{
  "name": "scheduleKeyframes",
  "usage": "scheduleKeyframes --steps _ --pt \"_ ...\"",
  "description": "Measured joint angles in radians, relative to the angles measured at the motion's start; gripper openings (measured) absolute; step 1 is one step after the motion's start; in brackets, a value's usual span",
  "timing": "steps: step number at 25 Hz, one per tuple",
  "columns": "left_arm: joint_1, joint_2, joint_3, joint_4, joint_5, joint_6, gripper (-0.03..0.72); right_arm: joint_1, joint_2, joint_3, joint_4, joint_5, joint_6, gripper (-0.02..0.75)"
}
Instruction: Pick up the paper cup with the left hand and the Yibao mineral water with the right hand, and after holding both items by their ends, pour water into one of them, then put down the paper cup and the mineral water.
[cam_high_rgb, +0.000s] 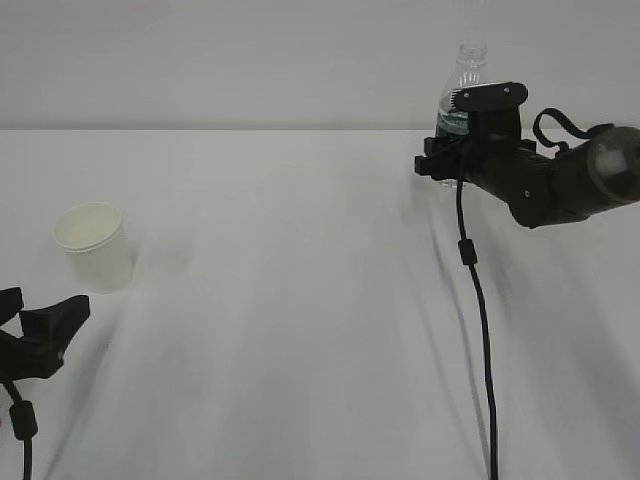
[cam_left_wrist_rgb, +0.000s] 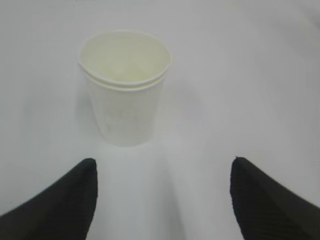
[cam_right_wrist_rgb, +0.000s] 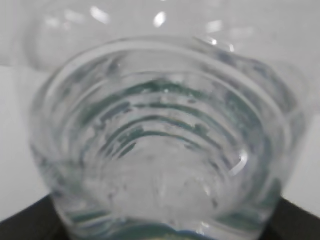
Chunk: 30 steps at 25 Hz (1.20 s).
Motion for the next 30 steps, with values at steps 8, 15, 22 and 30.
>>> scheduleKeyframes --steps 8,15,22,30 --pt "0.0 0.035 0.0 0.0 -0.001 0.0 0.592 0.0 -0.032 0.0 0.0 0.037 0.0 0.47" --pt "0.0 0.035 0.0 0.0 -0.001 0.0 0.592 0.0 -0.062 0.004 -0.007 0.084 0.0 0.468" --pt "0.0 0.035 0.0 0.0 -0.001 0.0 0.592 0.0 -0.112 0.016 -0.025 0.097 0.0 0.467" --pt "0.0 0.035 0.0 0.0 -0.001 0.0 0.592 0.0 -0.191 0.193 -0.025 -0.011 0.0 0.467"
